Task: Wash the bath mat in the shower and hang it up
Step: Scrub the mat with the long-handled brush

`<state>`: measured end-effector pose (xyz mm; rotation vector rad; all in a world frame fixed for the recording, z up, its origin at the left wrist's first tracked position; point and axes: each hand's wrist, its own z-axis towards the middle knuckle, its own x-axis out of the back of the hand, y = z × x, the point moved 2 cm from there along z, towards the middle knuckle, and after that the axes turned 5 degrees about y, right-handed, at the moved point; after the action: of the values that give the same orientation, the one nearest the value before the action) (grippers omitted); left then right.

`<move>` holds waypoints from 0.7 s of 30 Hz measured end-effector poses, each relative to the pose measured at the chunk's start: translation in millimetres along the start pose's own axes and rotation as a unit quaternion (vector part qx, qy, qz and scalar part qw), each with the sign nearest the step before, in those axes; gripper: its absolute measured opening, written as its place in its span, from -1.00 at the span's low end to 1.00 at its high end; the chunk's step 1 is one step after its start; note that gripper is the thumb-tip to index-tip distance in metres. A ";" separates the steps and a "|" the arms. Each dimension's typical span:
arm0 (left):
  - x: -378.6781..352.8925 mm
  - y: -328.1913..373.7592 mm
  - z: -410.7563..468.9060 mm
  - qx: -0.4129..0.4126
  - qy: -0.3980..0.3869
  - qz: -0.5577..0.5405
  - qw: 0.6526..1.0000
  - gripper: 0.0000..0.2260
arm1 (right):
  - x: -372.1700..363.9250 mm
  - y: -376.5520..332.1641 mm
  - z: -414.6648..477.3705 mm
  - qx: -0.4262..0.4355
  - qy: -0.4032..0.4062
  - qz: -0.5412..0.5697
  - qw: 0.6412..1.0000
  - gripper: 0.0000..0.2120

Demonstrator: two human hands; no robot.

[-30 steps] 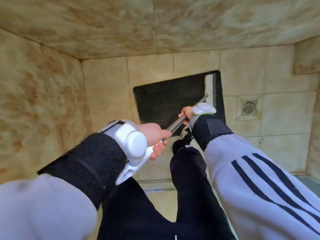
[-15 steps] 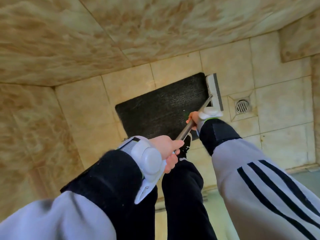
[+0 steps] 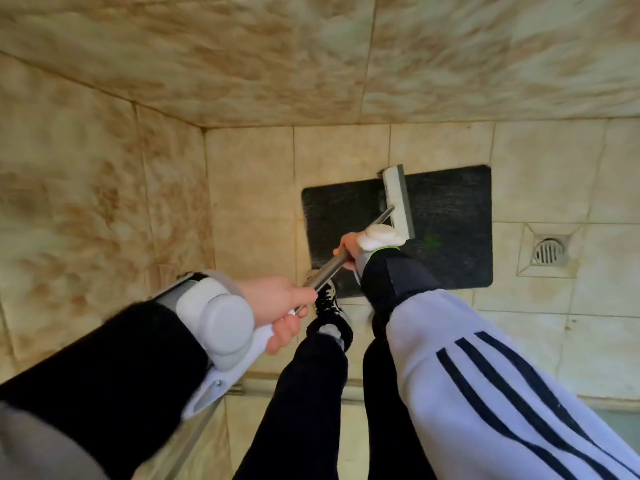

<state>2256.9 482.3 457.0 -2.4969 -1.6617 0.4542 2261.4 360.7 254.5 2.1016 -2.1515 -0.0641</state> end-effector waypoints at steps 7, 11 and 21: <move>-67.8 67.0 54.4 -0.055 -0.085 -0.018 0.995 -0.67 | 125.8 -40.5 37.0 0.031 0.137 0.005 0.990 -0.86; -90.8 76.4 89.0 -0.045 -0.114 -0.033 0.992 -0.66 | 157.9 -42.9 63.4 0.040 0.183 -0.067 0.980 -0.78; 13.3 -60.2 20.4 -0.046 -0.014 -0.103 0.994 -0.70 | -34.1 21.5 3.7 0.093 0.010 -0.114 0.989 -0.73</move>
<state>2202.2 516.7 450.3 -2.3548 -1.9680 0.3991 2240.3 395.0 251.3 2.4333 -1.9635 0.1391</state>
